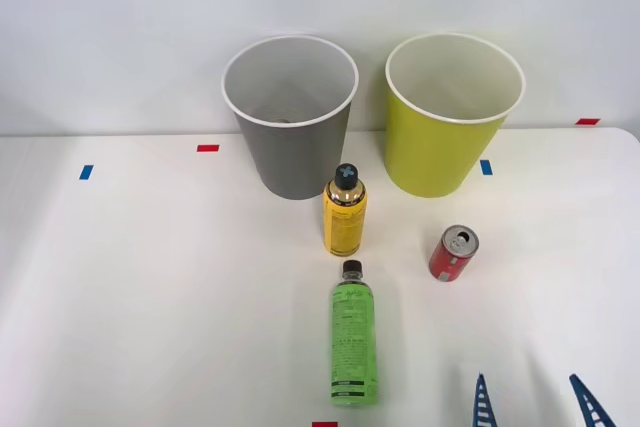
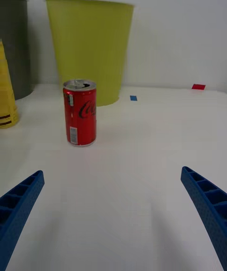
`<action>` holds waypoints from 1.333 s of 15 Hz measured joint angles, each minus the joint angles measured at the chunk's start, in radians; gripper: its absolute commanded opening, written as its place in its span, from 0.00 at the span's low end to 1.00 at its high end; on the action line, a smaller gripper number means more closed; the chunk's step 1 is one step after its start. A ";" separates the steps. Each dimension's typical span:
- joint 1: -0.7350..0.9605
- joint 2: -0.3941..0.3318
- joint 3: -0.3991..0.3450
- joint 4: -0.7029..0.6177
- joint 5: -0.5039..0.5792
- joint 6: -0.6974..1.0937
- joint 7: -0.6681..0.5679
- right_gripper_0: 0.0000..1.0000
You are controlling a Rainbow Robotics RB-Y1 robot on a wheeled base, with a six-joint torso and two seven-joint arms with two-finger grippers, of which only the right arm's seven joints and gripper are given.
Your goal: Put cans in the gray bin, plastic bottles in the light green bin
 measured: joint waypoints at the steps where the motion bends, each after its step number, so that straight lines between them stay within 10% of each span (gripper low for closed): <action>1: 0.009 -0.014 0.012 0.000 -0.007 0.002 0.000 1.00; 20: 0.061 -0.023 0.088 -0.001 -0.023 0.004 0.030 1.00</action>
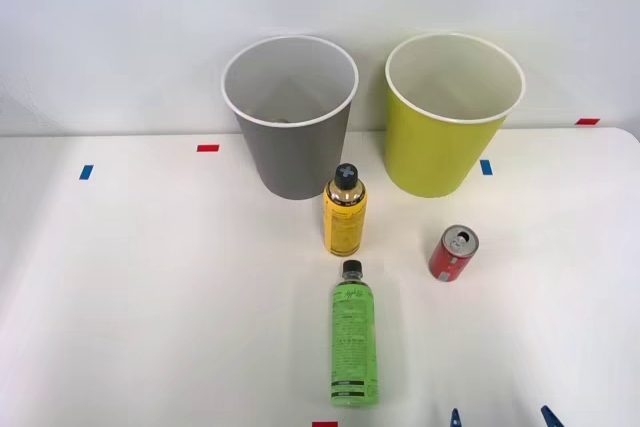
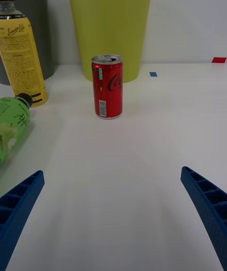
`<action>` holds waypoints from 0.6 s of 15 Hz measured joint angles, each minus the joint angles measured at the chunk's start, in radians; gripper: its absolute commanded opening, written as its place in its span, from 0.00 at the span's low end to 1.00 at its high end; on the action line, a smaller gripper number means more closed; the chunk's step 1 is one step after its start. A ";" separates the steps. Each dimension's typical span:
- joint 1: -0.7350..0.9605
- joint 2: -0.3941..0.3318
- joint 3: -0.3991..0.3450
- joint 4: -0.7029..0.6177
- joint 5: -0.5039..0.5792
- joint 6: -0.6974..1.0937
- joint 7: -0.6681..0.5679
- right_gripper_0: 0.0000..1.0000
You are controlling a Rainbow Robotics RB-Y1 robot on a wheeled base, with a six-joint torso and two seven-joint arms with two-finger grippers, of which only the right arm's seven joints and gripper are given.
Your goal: Put cans in the gray bin, plastic bottles in the light green bin
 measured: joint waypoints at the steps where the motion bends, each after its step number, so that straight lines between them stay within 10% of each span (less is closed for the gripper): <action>1: 0.000 0.000 0.000 0.000 0.000 0.000 0.000 1.00; 9: 0.000 0.000 0.000 0.000 0.000 0.000 0.000 1.00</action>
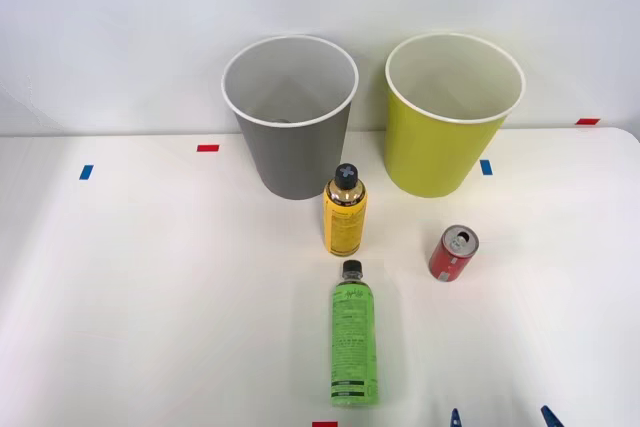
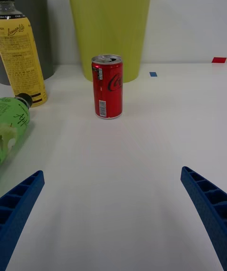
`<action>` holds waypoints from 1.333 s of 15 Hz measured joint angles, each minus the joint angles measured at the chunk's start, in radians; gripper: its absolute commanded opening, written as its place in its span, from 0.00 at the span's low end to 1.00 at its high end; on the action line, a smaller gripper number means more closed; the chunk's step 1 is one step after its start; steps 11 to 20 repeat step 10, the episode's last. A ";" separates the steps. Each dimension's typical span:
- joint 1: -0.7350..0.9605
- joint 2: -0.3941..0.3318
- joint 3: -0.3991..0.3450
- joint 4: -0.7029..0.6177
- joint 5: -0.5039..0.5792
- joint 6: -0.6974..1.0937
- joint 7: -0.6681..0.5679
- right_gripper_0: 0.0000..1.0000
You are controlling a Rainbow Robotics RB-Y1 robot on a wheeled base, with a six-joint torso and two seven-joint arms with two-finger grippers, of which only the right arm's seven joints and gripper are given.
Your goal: Put cans in the gray bin, plastic bottles in the light green bin
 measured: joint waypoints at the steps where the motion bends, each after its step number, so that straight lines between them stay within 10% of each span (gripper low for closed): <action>1: 0.000 0.000 0.000 0.000 0.000 0.000 0.000 1.00; 20: 0.000 0.000 0.000 0.000 0.000 0.000 0.000 1.00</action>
